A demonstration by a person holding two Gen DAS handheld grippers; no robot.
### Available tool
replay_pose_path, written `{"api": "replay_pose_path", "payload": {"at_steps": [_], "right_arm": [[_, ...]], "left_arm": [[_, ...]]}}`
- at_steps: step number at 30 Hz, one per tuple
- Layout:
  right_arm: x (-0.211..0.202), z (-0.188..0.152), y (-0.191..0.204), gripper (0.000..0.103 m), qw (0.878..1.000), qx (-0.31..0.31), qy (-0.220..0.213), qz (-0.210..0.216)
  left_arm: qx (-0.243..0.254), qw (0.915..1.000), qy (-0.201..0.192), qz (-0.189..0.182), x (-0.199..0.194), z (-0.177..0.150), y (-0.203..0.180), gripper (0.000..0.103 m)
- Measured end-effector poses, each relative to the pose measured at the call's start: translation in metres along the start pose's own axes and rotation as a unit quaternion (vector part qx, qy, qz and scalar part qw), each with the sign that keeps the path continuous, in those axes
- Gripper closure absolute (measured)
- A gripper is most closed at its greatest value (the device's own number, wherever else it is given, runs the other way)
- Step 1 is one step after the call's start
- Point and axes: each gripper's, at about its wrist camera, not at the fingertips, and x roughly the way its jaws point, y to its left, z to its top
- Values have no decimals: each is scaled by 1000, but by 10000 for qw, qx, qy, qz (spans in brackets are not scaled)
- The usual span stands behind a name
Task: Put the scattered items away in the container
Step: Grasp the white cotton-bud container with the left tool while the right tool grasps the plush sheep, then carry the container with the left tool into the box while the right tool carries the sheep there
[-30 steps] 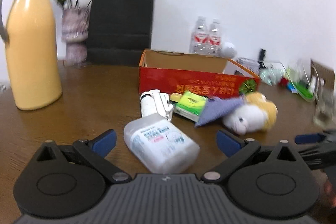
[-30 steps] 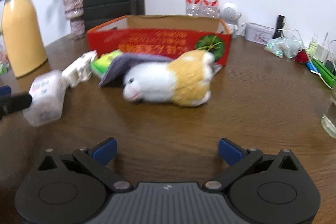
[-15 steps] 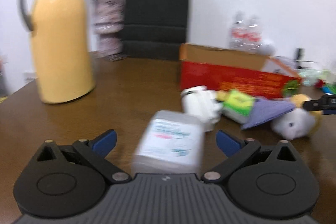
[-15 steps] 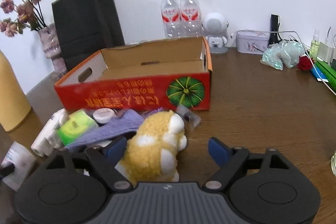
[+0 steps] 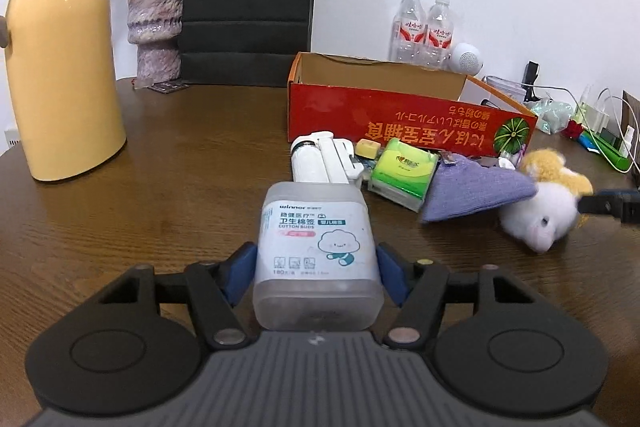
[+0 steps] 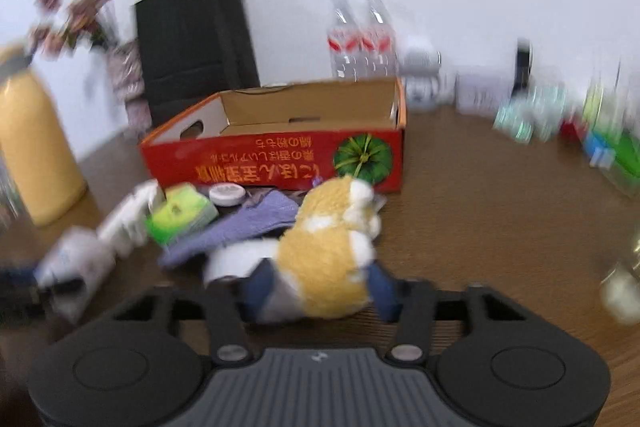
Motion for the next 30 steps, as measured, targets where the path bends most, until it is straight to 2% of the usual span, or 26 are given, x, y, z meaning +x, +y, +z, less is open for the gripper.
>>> {"api": "replay_pose_path", "payload": {"at_steps": [2, 4, 5, 6, 7, 8, 9, 10, 11, 12, 13, 14, 15, 16, 21, 23, 24, 25, 27, 30], "right_arm": [[1, -6, -8, 67, 9988, -41, 292, -400], [-5, -8, -23, 58, 9964, 471, 436, -553], [-9, -8, -28, 54, 9944, 821, 463, -468], [-12, -8, -29, 38, 9922, 1130, 456, -259], [-12, -8, -24, 16, 9899, 1353, 419, 34], [-9, -7, -15, 8, 9879, 1467, 369, 354], [-2, -6, -5, 5, 9868, 1474, 330, 583], [7, -5, 8, 7, 9874, 1398, 366, 642], [18, -2, 22, 9, 9895, 1269, 463, 516], [29, -1, 33, 16, 9916, 1136, 534, 306], [39, -1, 41, 34, 9930, 1034, 569, 104], [43, -3, 46, 45, 9943, 942, 505, -39], [41, -5, 47, 75, 9953, 862, 433, -44], [38, -8, 44, 86, 9954, 835, 459, 67], [-3, -28, 3, 86, 9959, -88, 781, 439], [-22, -32, -22, 61, 9956, -108, 928, 105], [-29, -35, -31, 32, 9957, -49, 917, -116], [-36, -37, -35, 21, 9962, -5, 840, -240], [-45, -38, -31, 21, 9977, 100, 670, -70], [-37, -32, -17, 16, 9966, 665, 417, 264]], "left_arm": [[15, 9999, 27, -115, -3, -1, -3, 37], [-2, 9997, 39, -237, -5, -2, -5, 37], [-11, 9996, 34, -276, -6, -3, -7, 37], [-17, 9996, 29, -297, -6, -3, -8, 37], [-21, 9995, 29, -303, -6, -3, -9, 37], [-20, 9995, 36, -298, -5, -3, -10, 37], [-16, 9996, 44, -292, -4, -3, -11, 37], [-18, 9996, 47, -293, -5, -2, -11, 37], [-26, 9995, 43, -298, -6, -2, -11, 37], [-34, 9995, 38, -299, -7, -1, -11, 37], [-44, 9996, 32, -290, -8, -2, -10, 37], [-49, 9996, 18, -277, -9, -2, -9, 37], [-19, 9996, -1, -274, -10, -2, -9, 37], [46, 9996, -19, -276, -11, -3, -9, 37], [155, 9992, -9, -374, -11, -3, -14, 37], [131, 9989, 5, -451, -11, -2, -17, 37], [126, 9987, 2, -489, -11, -2, -19, 37], [130, 9985, -8, -528, -11, -2, -22, 37], [156, 9982, -25, -576, -11, -1, -28, 37], [163, 9979, -44, -620, -11, -1, -32, 37]]}}
